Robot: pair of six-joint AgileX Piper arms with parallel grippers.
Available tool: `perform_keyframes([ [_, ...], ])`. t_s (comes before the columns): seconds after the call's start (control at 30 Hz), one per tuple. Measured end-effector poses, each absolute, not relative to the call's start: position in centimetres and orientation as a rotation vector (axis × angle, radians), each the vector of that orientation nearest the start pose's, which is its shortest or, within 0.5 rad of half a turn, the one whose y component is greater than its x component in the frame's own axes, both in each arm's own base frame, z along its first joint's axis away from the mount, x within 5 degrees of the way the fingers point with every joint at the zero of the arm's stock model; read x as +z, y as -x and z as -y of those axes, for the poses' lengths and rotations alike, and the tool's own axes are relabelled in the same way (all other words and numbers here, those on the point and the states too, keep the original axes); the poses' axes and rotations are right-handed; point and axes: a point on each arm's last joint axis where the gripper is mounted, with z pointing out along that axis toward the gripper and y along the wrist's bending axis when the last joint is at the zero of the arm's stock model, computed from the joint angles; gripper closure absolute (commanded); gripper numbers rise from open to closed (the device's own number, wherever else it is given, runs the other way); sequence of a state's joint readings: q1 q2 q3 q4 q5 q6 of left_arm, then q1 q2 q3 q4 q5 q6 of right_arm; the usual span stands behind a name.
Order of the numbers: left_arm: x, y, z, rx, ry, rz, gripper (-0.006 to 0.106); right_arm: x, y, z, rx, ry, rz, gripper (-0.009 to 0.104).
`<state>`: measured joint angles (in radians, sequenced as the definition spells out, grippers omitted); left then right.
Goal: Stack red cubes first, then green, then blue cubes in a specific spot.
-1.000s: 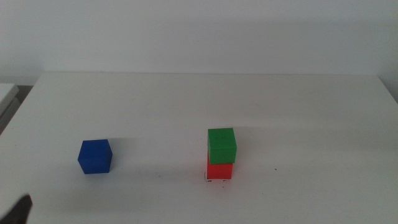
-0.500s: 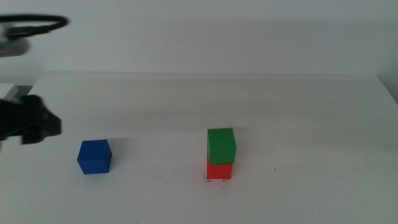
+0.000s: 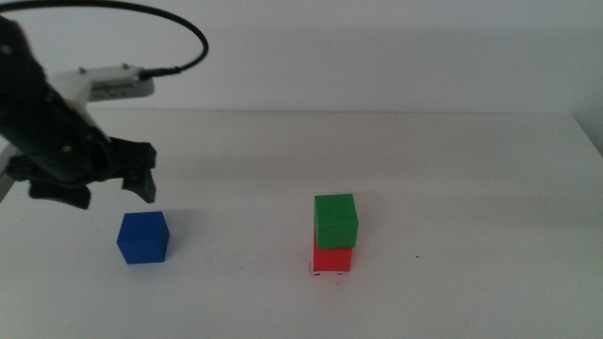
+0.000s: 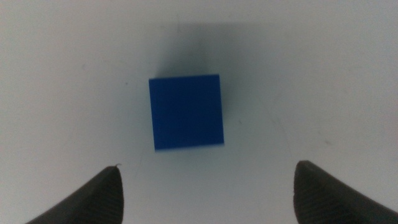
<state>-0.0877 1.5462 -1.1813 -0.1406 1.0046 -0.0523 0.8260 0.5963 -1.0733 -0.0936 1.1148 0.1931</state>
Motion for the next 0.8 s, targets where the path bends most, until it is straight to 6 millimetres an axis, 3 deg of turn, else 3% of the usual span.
perform_keyframes([
  [0.2,23.2,-32.8,3.9,-0.19,0.059,-2.939,0.007,41.9,-5.0,-4.3,0.488,0.665,-2.052,0.007],
  [0.5,18.7,-34.7,3.9,-0.166,0.079,-2.999,0.007,41.9,-5.0,-4.3,0.488,0.665,-2.052,0.007],
  [0.8,16.5,-35.3,3.9,-0.153,0.038,-3.04,0.007,41.9,-5.0,-4.3,0.488,0.665,-2.052,0.007],
])
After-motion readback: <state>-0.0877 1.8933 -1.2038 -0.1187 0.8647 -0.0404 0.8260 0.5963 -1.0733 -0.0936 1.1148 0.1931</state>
